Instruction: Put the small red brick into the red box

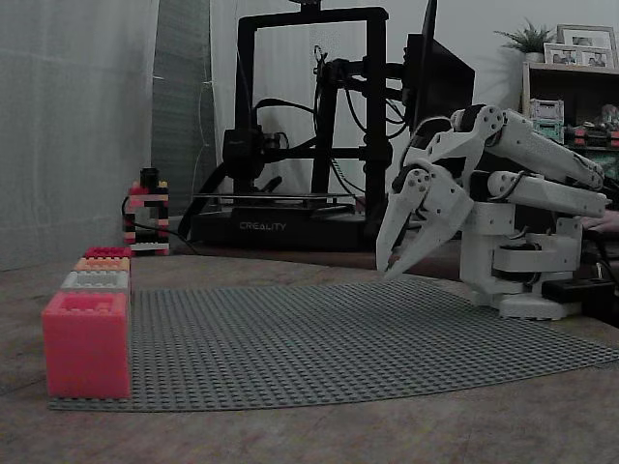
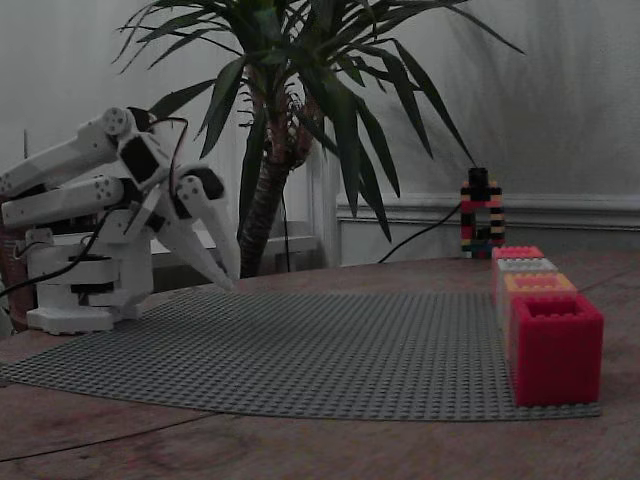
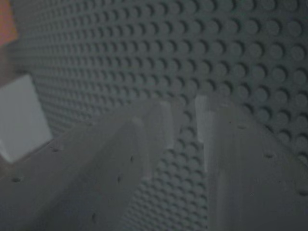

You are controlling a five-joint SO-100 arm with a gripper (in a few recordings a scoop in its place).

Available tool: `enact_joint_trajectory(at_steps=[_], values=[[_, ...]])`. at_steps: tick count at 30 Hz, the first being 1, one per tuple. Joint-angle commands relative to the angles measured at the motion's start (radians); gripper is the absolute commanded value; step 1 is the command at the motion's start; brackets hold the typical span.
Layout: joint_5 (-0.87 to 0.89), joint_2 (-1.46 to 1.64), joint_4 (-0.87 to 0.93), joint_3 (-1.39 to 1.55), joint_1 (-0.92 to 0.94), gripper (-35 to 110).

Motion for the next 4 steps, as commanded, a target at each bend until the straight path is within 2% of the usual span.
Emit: enact_joint_trajectory(at_steps=[1, 4], values=[[0.002, 0.011, 0.025, -0.006, -0.015, 0], [0.002, 0.011, 0.025, -0.006, -0.015, 0]])
